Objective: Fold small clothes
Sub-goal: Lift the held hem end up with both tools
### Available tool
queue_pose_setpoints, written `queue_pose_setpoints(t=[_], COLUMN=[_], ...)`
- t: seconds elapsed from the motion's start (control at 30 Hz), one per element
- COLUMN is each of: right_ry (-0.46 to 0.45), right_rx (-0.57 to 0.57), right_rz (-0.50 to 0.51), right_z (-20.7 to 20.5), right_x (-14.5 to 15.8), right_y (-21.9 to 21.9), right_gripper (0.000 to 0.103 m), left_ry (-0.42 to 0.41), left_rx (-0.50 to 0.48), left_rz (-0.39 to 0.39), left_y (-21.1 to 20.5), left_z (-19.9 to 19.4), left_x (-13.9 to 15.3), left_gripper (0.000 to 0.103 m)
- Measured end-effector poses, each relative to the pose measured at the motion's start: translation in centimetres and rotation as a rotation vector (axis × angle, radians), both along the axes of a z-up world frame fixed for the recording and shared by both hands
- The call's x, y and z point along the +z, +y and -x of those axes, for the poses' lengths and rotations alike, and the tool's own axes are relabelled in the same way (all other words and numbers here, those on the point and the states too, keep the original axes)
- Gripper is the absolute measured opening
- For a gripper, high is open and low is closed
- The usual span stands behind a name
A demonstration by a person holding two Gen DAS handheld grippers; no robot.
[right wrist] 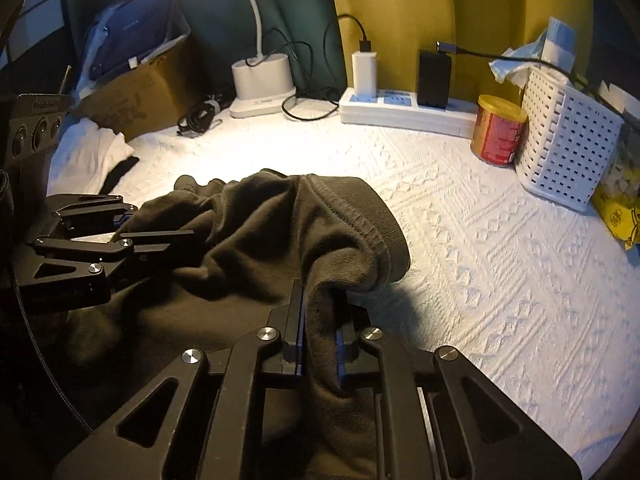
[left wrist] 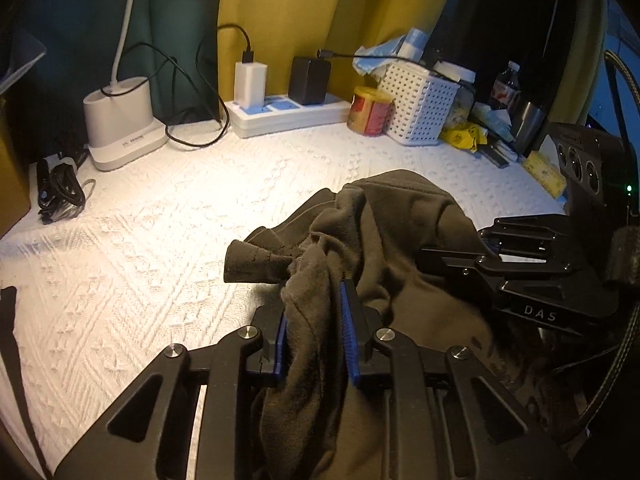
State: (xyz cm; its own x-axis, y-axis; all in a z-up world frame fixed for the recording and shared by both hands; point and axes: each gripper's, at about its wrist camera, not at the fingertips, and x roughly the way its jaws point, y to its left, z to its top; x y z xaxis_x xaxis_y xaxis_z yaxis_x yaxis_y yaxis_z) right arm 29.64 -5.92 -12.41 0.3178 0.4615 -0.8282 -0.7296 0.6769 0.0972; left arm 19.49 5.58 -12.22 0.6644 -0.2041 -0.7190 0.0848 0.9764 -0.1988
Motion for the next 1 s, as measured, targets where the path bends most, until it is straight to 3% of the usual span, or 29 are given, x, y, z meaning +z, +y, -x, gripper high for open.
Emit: queue_pose_setpoints(t=[1.0], right_ry=[-0.213], right_rx=[-0.032], right_rz=[-0.109], right_z=[8.1], right_x=[10.1], right_y=[-2.7], right_gripper=[0.012], left_ry=[-0.236], left_rx=[0.001], left_rz=[-0.086], left_y=[-2.9], left_z=[7.8], left_x=[8.0], left_gripper=[0.019])
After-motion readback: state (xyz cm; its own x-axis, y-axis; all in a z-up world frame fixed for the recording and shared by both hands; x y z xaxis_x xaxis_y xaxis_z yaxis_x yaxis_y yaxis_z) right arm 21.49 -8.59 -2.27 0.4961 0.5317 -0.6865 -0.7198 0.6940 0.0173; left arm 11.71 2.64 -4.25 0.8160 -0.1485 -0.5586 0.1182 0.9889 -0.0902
